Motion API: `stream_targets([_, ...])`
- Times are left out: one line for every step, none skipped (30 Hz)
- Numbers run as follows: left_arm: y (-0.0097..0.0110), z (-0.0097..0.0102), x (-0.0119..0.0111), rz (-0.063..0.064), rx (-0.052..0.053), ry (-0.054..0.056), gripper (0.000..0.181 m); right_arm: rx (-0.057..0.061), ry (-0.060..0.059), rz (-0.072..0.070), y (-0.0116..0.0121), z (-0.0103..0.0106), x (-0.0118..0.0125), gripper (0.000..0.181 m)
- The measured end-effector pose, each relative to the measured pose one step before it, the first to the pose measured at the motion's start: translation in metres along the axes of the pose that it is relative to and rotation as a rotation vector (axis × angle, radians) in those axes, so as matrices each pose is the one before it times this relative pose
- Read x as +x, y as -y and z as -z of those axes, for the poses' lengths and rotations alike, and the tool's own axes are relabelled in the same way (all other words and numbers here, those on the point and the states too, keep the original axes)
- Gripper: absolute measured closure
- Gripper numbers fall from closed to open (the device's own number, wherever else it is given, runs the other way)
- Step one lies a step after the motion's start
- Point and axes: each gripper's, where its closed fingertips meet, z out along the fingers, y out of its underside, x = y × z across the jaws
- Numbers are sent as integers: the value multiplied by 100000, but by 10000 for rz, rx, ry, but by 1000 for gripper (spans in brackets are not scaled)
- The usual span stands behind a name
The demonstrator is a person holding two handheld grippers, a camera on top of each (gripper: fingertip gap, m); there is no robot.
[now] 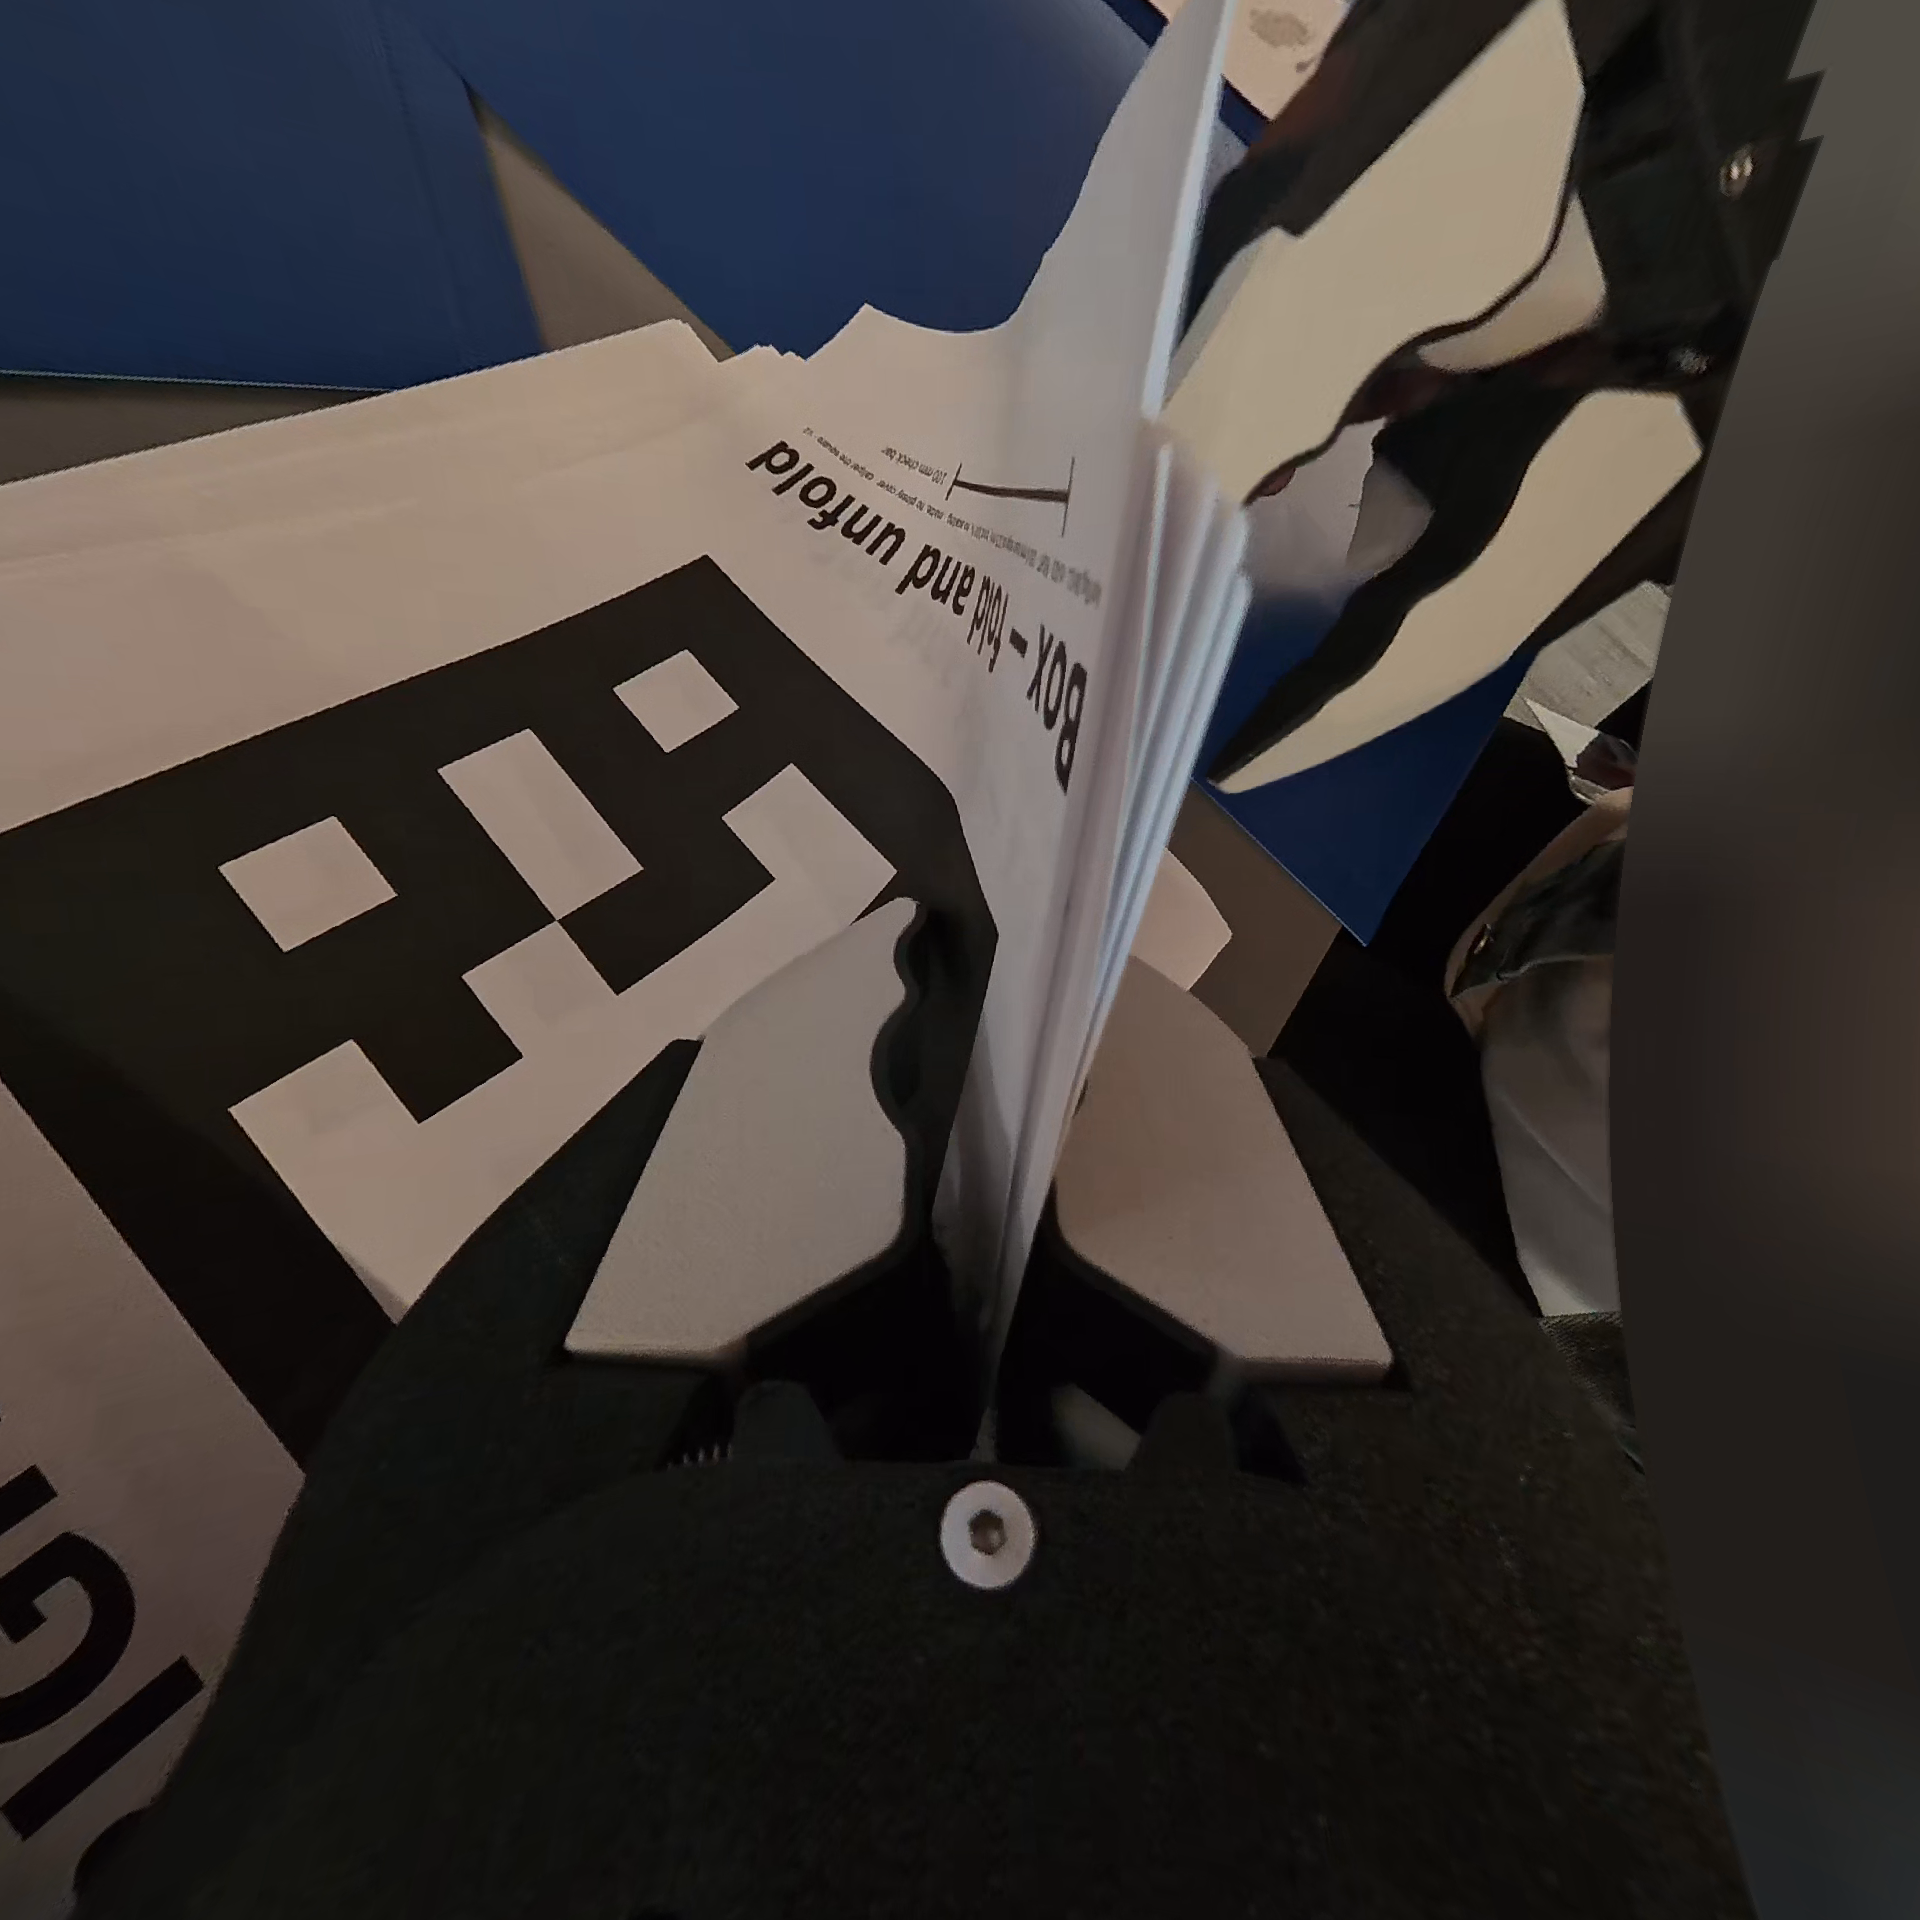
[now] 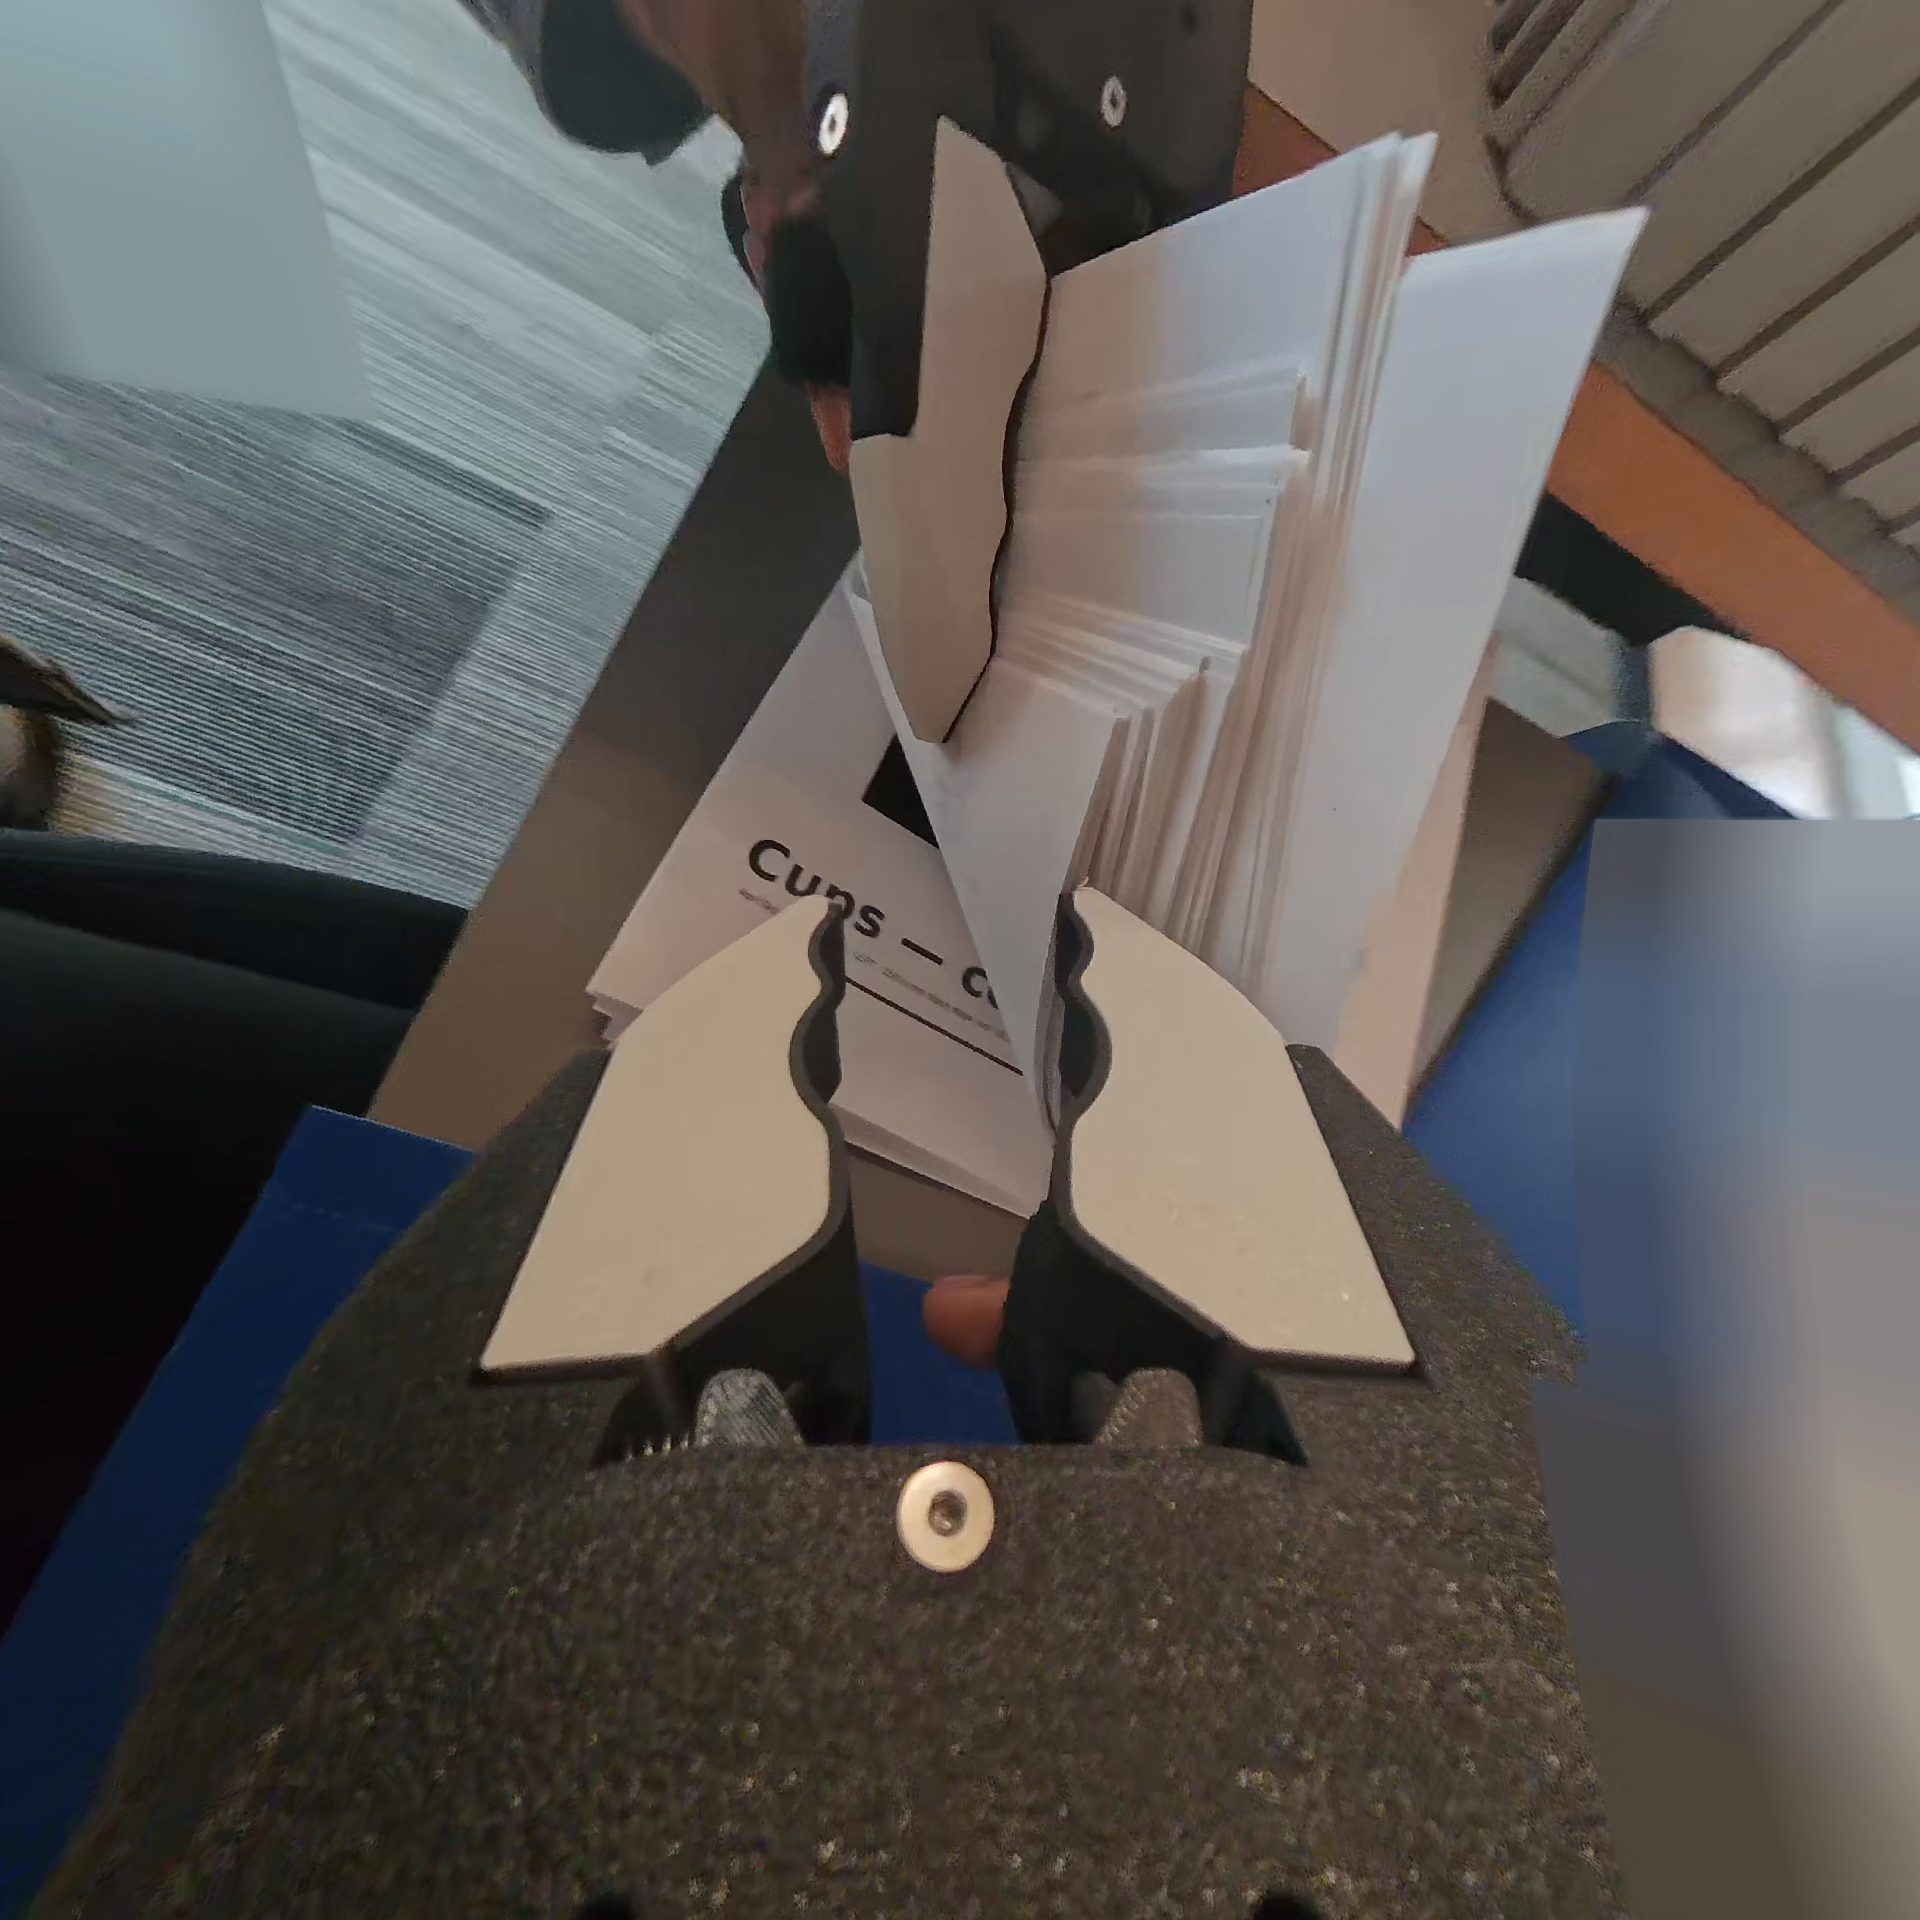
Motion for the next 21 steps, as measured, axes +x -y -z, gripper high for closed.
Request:
stream_targets([-5, -2, -10, 34, 7, 0, 163, -199, -435, 438, -72, -73, -23, 141])
stream_targets([23, 20, -9, 53, 27, 2, 163, -184, -507, 363, -57, -101, 11, 140])
stream_targets([17, 12, -16, 43, 23, -5, 163, -150, -519, 225, -35, -129, 9, 139])
stream_targets([13, 3, 4, 26, 8, -4, 163, -128, -516, 167, -38, -120, -23, 137])
stream_targets([-5, -3, 12, -1, -5, -4, 163, -119, -496, 124, -44, -112, -80, 136])
stream_targets([-14, -14, 21, -35, -20, 5, 163, -144, -392, 80, -82, -140, -188, 132])
stream_targets([-57, -59, 64, -93, -60, 4, 163, -168, -247, 30, -119, -173, -284, 127])
stream_targets([-104, -85, 47, -138, -83, 41, 163, -142, -67, -84, -111, -188, -359, 119])
stream_targets([-104, -109, 2, -94, -67, 64, 163, -63, -3, -216, -45, -114, -193, 115])
stream_targets([-93, -71, 27, -54, -42, 27, 163, 44, 58, -295, 48, 8, -54, 116])
stream_targets([-19, -28, 10, -23, -1, 7, 163, 94, 125, -330, 82, 78, 14, 117])
stream_targets([2, -2, 13, -44, -5, 13, 163, 96, 173, -297, 100, 100, -8, 117])
stream_targets([23, 7, 10, -67, -9, 21, 163, 77, 172, -223, 77, 88, -22, 117])
stream_targets([-10, -7, 9, -85, -20, 33, 163, 58, 172, -157, 42, 68, -46, 117])
stream_targets([-27, -25, 10, -78, -34, 28, 163, 49, 173, -136, 15, 68, -72, 117])
stream_targets([-44, -34, 24, -79, -46, 26, 163, 61, 181, -160, 32, 72, -66, 117])
stream_targets([-44, -25, 27, -95, -46, 32, 163, 85, 189, -193, 38, 74, -72, 116])
stream_targets([-33, -31, 15, -87, -28, 32, 163, 99, 178, -204, 57, 65, -72, 116])
stream_targets([-15, -24, 8, -49, -16, 27, 162, 94, 164, -187, 39, 53, -76, 116])
stream_targets([-39, -26, 5, -18, -17, 8, 162, 74, 136, -142, 36, 36, -91, 114])
stream_targets([-37, -41, 29, 11, -20, -6, 162, 43, 85, -85, -22, 23, -75, 114])
